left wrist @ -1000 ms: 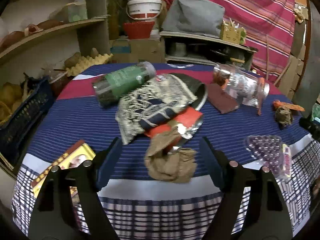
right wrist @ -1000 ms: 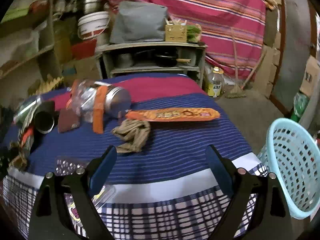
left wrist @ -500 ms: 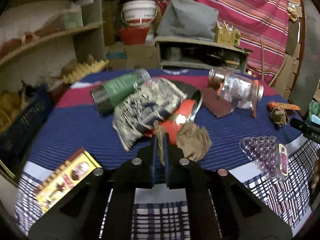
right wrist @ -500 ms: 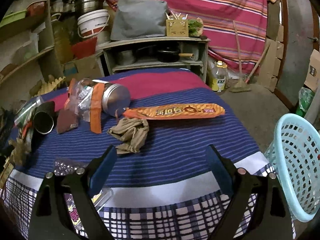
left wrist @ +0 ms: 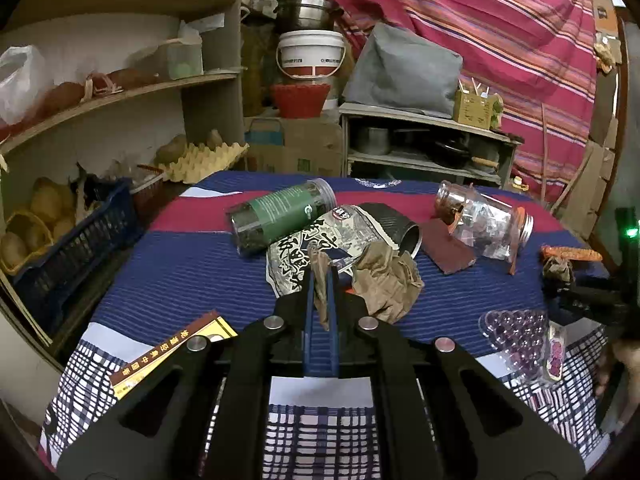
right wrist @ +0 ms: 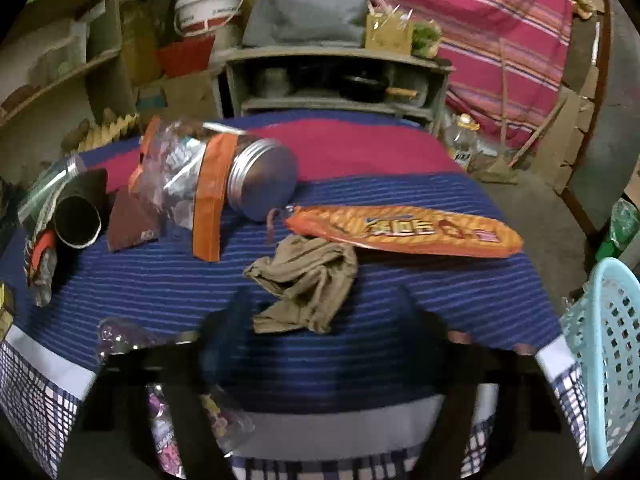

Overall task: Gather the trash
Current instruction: 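Grasp the brown paper with the left tool while the right tool grasps the tan cloth, then lift and carry the brown paper and tan cloth over the basket with both tools, then open both tools to drop the brown paper and tan cloth into the basket, then move both tools back over the table toward the printed snack bag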

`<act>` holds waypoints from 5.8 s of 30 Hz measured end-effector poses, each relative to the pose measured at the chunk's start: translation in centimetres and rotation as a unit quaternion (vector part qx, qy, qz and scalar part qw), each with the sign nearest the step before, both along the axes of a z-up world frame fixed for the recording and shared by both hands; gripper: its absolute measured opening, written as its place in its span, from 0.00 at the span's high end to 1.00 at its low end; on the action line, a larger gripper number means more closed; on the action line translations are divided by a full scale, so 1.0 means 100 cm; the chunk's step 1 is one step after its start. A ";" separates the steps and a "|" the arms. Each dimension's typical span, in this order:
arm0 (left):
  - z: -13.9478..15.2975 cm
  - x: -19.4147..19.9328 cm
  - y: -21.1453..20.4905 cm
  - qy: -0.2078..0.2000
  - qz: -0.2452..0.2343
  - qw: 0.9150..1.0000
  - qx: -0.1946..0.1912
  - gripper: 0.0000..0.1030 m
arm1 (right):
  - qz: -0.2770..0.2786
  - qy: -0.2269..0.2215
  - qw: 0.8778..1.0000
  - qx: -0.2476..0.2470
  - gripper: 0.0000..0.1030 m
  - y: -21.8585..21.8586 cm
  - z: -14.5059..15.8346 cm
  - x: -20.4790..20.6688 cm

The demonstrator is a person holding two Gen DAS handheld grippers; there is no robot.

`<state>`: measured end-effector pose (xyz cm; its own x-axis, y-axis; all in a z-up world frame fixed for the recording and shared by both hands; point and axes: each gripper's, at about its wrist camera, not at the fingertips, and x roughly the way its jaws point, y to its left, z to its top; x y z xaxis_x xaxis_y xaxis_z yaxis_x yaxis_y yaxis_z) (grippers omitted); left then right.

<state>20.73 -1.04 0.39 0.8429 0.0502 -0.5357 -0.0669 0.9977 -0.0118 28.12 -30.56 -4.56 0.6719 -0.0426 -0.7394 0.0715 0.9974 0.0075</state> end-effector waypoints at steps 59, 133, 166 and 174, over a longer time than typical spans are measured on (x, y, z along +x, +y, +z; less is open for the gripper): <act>0.042 -0.048 -0.190 -0.038 -0.120 0.992 -0.024 0.95 | -0.042 -0.081 0.996 0.011 0.59 -0.184 0.065 -0.177; 0.056 -0.027 -0.209 -0.054 -0.153 0.987 0.012 0.05 | -0.084 -0.105 0.991 0.006 0.17 -0.136 0.070 -0.130; 0.025 0.032 -0.027 -0.015 -0.023 1.000 0.010 0.05 | 0.034 -0.128 0.991 0.012 0.17 0.045 0.077 -0.041; 0.012 0.043 -0.002 0.006 -0.005 1.000 -0.010 0.05 | 0.031 -0.107 0.994 -0.004 0.17 0.044 0.054 -0.037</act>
